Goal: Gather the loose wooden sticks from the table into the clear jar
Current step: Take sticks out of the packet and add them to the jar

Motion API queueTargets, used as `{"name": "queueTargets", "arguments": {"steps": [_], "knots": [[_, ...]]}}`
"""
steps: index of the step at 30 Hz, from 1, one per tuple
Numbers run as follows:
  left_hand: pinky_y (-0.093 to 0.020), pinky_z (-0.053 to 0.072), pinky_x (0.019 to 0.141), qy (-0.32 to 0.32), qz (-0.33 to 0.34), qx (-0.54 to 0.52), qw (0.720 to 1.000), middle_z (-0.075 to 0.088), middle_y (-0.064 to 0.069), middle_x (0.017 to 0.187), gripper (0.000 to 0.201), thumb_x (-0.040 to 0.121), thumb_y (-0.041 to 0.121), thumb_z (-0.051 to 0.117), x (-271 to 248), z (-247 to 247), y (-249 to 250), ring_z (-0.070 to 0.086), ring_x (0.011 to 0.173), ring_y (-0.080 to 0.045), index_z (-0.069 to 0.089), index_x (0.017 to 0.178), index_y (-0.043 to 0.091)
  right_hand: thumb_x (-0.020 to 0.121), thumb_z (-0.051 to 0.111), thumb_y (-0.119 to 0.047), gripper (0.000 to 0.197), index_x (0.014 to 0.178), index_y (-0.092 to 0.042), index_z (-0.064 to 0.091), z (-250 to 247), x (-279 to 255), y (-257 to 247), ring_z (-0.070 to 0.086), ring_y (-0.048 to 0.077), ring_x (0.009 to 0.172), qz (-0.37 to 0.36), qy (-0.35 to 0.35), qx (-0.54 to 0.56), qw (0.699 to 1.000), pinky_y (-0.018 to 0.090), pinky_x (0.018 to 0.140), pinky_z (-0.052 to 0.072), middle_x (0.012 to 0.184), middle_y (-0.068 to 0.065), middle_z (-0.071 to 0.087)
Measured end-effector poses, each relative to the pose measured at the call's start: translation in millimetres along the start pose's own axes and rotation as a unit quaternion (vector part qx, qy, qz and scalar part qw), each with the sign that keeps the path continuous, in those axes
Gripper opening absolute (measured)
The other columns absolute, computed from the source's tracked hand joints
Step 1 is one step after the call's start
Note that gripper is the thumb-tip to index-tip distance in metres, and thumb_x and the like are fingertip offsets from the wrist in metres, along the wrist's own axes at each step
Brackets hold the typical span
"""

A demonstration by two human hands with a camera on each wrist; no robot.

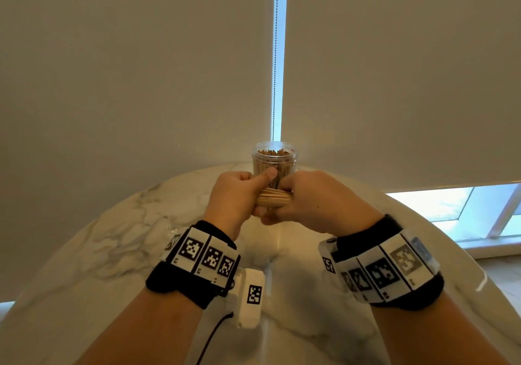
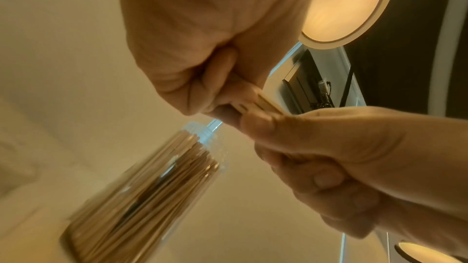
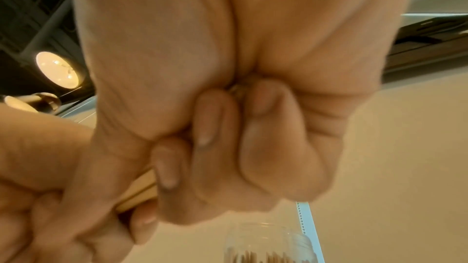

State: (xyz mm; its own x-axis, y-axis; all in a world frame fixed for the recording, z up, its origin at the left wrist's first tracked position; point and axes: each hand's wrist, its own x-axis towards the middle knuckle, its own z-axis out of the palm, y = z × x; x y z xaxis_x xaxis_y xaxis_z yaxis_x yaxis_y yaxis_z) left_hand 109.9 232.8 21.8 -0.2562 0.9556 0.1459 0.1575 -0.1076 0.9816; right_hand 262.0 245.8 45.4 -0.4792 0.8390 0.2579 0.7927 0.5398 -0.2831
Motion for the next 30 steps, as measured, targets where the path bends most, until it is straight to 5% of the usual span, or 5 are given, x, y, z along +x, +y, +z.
{"name": "queueTargets", "arguments": {"steps": [5, 12, 17, 24, 30], "knots": [[-0.041, 0.053, 0.062, 0.062, -0.007, -0.071, 0.996, 0.065, -0.014, 0.071, 0.040, 0.084, 0.043, 0.074, 9.1, -5.9, -2.6, 0.064, 0.065, -0.027, 0.066, 0.074, 0.005, 0.070, 0.052, -0.087, 0.061, 0.084, -0.029, 0.061, 4.4, -0.6, -10.8, 0.058, 0.009, 0.064, -0.045, 0.106, -0.094, 0.989, 0.025, 0.055, 0.043, 0.071, -0.009, 0.061], [-0.022, 0.037, 0.042, -0.040, -0.136, -0.049, 0.989, 0.064, -0.008, 0.067, 0.052, 0.098, 0.053, 0.048, 7.4, -2.3, 2.9, 0.051, 0.047, -0.014, 0.068, 0.075, 0.011, 0.070, 0.066, -0.078, 0.051, 0.069, -0.027, 0.067, -4.2, -2.2, 8.6, 0.055, 0.008, 0.058, -0.005, -0.014, 0.025, 1.000, 0.025, 0.054, 0.038, 0.061, -0.006, 0.059], [-0.030, 0.050, 0.066, -0.007, -0.086, -0.053, 0.995, 0.070, -0.006, 0.104, 0.028, 0.098, 0.027, 0.057, 31.6, -9.1, 9.5, 0.066, 0.085, -0.017, 0.058, 0.124, 0.016, 0.074, 0.063, -0.075, 0.054, 0.067, -0.022, 0.068, -14.9, 0.0, 33.2, 0.048, 0.012, 0.051, 0.045, -0.002, 0.088, 0.995, 0.028, 0.053, 0.036, 0.054, -0.004, 0.053], [-0.055, 0.028, 0.116, -0.092, -0.075, 0.092, 0.989, 0.033, -0.013, 0.157, 0.168, 0.035, 0.058, 0.094, 76.0, 10.1, 5.3, 0.033, 0.143, -0.031, -0.022, 0.153, 0.031, 0.076, 0.043, -0.085, 0.073, 0.072, -0.014, 0.061, -31.8, 12.8, 42.4, 0.051, 0.016, 0.055, 0.105, 0.040, 0.081, 0.990, 0.030, 0.053, 0.036, 0.059, 0.001, 0.054], [-0.029, 0.043, 0.104, -0.088, -0.032, 0.038, 0.995, 0.050, -0.002, 0.141, 0.146, 0.057, 0.041, 0.094, 90.9, 27.6, -8.3, 0.046, 0.133, -0.019, -0.011, 0.155, 0.017, 0.102, 0.025, -0.061, 0.062, 0.113, -0.014, 0.065, -56.8, 94.3, 29.8, 0.057, 0.021, 0.092, 0.089, 0.016, -0.052, 0.995, 0.033, 0.082, 0.040, 0.103, 0.004, 0.066]]}}
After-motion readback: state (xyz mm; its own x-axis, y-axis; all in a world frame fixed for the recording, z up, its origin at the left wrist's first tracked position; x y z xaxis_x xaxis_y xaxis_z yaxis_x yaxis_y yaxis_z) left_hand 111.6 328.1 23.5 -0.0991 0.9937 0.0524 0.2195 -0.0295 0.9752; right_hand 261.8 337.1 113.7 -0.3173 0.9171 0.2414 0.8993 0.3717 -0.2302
